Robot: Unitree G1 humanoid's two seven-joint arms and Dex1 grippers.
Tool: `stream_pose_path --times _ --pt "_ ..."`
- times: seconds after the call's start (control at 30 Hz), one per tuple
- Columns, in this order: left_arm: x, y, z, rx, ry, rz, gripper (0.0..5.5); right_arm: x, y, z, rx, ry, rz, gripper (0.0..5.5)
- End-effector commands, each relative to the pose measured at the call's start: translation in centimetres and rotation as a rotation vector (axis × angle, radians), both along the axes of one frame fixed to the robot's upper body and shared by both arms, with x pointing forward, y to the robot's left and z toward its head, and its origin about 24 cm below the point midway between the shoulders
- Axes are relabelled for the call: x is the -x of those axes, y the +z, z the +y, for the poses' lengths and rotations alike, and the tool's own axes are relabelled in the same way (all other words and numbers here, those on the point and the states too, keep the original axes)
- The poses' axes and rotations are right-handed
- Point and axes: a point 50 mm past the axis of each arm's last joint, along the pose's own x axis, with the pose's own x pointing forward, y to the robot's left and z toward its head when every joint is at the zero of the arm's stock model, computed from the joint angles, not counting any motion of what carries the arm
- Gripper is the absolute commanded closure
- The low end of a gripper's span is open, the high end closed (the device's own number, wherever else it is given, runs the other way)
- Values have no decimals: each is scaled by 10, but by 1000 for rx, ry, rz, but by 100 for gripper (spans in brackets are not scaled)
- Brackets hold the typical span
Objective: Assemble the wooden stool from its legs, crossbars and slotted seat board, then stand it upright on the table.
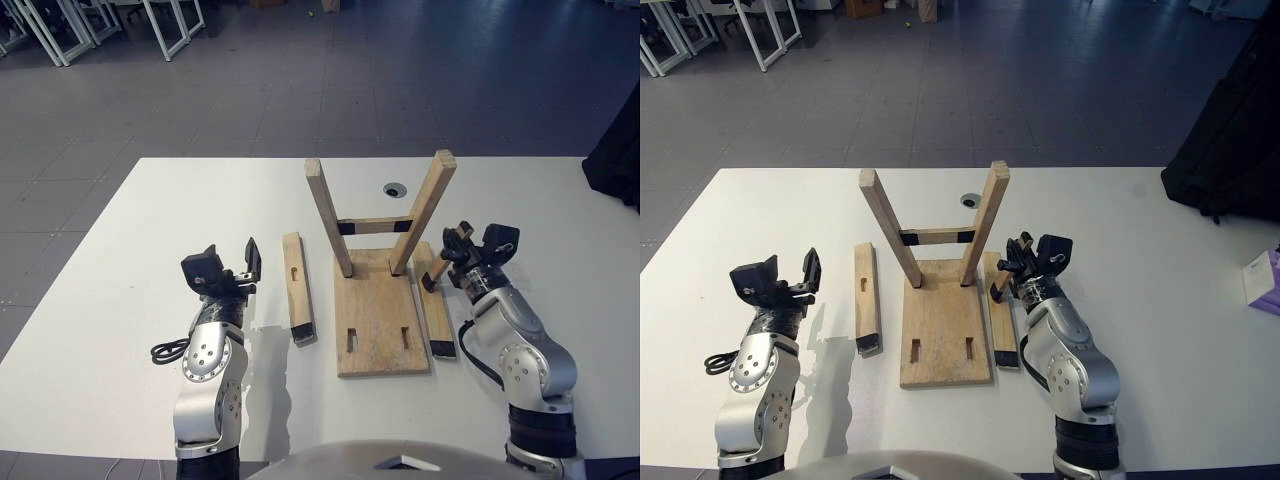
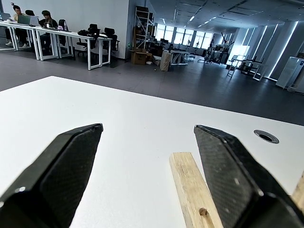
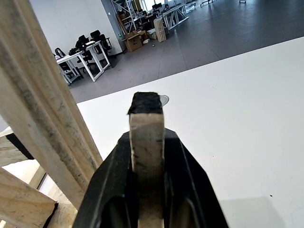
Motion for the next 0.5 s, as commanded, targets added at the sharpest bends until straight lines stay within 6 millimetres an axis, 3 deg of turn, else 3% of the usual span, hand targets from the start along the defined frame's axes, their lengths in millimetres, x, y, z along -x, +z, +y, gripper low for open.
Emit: stream_pose_path --times 0.03,0.5 --pt "0 -4 -1 1 11 25 193 2 -6 -4 19 -10 24 511" --pt "0 -4 -1 2 15 31 193 2 -14 -11 89 -34 34 511"
